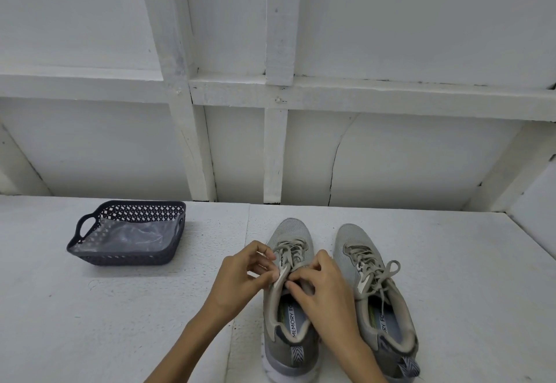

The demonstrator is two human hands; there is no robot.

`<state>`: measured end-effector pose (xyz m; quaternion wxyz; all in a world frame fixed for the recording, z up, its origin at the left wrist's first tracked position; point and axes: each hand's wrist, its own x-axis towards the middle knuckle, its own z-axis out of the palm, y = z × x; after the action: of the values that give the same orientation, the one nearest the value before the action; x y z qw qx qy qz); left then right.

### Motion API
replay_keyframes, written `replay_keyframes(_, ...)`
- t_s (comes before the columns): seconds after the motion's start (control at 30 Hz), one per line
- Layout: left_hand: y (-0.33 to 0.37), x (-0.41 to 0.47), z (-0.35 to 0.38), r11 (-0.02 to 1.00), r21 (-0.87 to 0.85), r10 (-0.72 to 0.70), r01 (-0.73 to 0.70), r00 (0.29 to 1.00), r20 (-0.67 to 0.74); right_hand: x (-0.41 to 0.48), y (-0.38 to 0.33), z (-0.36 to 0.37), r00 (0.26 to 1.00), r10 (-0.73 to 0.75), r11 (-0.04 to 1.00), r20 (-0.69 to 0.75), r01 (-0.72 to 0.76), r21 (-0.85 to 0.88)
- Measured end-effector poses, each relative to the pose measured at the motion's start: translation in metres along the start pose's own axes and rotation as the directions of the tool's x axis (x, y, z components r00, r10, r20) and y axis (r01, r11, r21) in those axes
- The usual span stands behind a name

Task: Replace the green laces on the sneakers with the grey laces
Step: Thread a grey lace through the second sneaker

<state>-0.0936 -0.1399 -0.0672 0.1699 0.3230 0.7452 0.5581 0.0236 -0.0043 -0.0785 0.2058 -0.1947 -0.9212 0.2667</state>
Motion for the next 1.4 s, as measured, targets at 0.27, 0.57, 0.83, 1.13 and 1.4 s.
replay_keyframes(0.27,-0.006,-0.010,0.005,0.872,0.399,0.250,-0.284,0.958,0.136,0.005,0.000,-0.015,0.997,-0.007,1.000,0.078,0.006,0.015)
replay_keyframes(0.57,-0.006,-0.007,0.020,0.671,0.626,0.455,-0.398,0.887,0.076,0.011,0.009,-0.041,0.981,0.023,0.957,0.194,-0.078,0.280)
replay_keyframes(0.83,-0.015,0.000,0.034,0.629,0.705,0.465,-0.327,0.885,-0.005,0.015,0.012,-0.042,0.973,0.157,0.898,0.167,-0.211,0.385)
replay_keyframes(1.13,-0.023,0.001,0.046,0.779,0.562,0.402,-0.276,0.909,-0.110,0.012,0.009,-0.038,0.978,0.185,0.920,0.091,-0.205,0.335)
replay_keyframes(1.4,-0.026,0.001,0.049,0.804,0.519,0.423,-0.292,0.893,-0.152,0.007,0.007,-0.033,0.966,0.257,0.901,0.029,-0.250,0.353)
